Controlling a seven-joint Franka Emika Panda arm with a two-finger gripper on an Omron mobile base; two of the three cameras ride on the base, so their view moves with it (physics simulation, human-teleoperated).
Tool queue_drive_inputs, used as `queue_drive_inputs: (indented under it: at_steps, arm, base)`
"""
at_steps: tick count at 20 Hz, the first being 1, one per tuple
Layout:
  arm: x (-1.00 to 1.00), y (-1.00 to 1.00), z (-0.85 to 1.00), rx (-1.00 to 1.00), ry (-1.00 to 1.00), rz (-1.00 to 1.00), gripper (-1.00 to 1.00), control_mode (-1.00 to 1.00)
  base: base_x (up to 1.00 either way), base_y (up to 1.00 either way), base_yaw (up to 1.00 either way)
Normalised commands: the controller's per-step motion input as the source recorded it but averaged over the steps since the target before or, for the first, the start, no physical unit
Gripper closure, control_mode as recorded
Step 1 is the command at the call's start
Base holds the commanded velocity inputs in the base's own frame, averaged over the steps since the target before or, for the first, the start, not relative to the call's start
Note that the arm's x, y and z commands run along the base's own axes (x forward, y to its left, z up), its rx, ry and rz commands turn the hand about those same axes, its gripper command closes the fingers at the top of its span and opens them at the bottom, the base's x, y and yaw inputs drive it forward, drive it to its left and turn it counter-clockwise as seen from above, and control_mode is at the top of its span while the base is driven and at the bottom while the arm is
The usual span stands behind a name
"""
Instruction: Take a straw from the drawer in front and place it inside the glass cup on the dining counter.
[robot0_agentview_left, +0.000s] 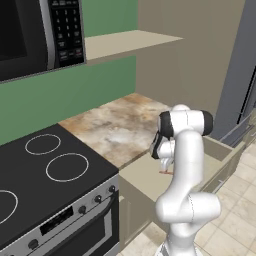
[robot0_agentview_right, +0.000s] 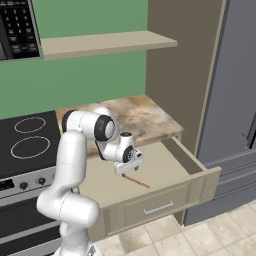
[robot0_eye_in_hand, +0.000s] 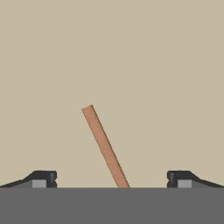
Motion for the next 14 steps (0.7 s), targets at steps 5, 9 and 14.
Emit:
queue_drive_inputs:
  at_steps: [5, 9, 14]
  arm:
    - [0.00, 0.00, -0.26, 0.00, 0.00, 0.09, -1.00, -1.00]
    - [-0.03, 0.00, -0.16, 0.00, 0.00, 0.11, -1.00, -1.00]
    - [-0.03, -0.02, -0.24, 0.00, 0.00, 0.12, -1.00, -1.00]
  base:
    - [0.00, 0.00, 0.00]
    - [0.00, 0.00, 0.00]
    - [0.00, 0.00, 0.00]
